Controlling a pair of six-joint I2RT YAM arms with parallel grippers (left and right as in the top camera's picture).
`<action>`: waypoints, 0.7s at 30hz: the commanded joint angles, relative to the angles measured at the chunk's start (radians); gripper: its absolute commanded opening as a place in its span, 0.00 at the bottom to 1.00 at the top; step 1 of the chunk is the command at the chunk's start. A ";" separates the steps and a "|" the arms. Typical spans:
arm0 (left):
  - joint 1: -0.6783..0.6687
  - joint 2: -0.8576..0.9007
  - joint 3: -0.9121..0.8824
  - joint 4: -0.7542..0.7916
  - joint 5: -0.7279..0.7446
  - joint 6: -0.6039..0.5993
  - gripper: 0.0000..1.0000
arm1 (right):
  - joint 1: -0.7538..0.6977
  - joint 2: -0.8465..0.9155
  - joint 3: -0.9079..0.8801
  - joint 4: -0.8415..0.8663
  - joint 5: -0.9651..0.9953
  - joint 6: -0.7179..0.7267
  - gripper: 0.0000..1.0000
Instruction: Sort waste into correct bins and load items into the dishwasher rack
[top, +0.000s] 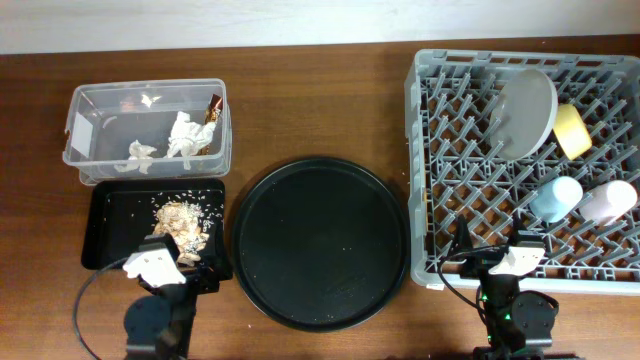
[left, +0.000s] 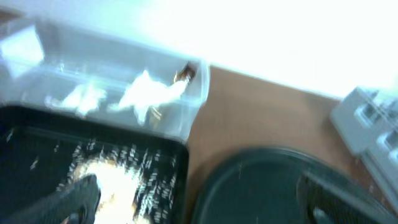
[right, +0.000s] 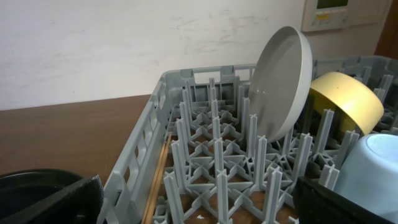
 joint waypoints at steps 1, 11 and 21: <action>0.003 -0.114 -0.146 0.231 0.007 0.063 0.99 | 0.006 -0.009 -0.005 -0.007 0.006 0.003 0.99; 0.003 -0.161 -0.235 0.231 0.037 0.162 1.00 | 0.006 -0.009 -0.005 -0.007 0.006 0.003 0.98; 0.003 -0.161 -0.235 0.231 0.037 0.162 0.99 | 0.006 -0.009 -0.005 -0.007 0.006 0.003 0.98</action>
